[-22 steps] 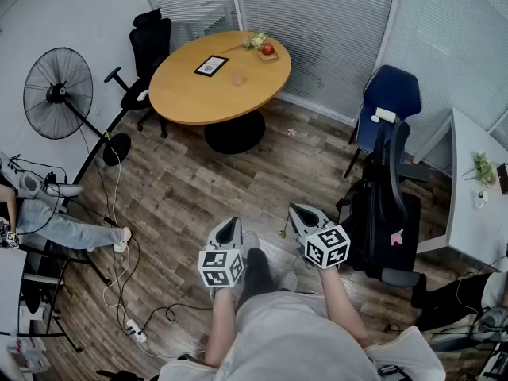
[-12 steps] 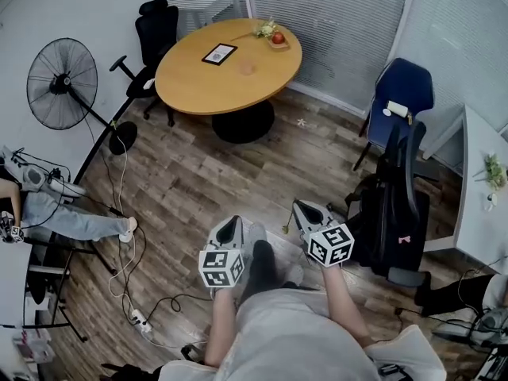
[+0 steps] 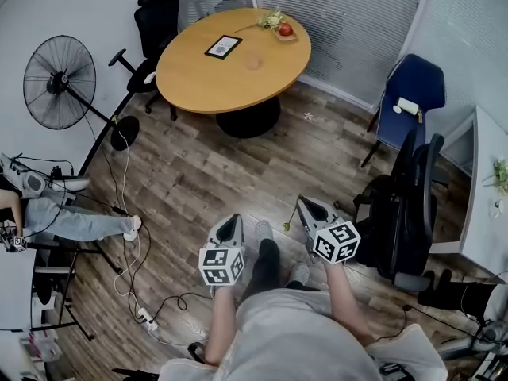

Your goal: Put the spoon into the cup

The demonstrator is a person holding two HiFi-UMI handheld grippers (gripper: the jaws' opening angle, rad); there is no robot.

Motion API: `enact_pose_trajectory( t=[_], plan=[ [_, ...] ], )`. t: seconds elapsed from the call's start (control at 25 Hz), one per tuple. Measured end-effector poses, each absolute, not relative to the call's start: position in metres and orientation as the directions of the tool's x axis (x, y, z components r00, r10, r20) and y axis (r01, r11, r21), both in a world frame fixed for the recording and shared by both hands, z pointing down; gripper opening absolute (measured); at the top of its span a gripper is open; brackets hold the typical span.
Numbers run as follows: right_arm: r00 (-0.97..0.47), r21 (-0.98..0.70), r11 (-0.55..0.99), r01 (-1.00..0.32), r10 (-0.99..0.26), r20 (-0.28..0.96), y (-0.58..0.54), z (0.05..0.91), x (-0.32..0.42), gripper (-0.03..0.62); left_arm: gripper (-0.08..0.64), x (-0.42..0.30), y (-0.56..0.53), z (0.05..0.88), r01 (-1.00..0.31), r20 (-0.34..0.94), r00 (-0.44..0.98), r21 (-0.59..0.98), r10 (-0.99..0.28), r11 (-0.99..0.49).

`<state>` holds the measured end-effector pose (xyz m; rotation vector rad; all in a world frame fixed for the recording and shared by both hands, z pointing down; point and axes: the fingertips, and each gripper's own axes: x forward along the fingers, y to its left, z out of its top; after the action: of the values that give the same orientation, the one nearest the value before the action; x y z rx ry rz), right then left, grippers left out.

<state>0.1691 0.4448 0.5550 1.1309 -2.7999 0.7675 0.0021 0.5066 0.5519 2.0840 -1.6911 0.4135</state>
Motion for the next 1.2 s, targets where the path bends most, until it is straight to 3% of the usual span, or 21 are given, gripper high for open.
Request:
enact_pose_trajectory(
  t=[0.68,1.2],
  plan=[
    [-0.693,-0.361,0.608,-0.707,-0.696,0.186,0.274,0.512,0.107,0.003,0.009,-0.071,0.322,0.528,-0.950,0.400,0.302,0.204,-0.865,-0.237],
    [-0.634,-0.324,0.564,-0.760,-0.754,0.172,0.218,0.502,0.068,0.003,0.009,-0.120,0.249,0.532,-0.918,0.371,0.384,0.253,-0.845,-0.306]
  ],
)
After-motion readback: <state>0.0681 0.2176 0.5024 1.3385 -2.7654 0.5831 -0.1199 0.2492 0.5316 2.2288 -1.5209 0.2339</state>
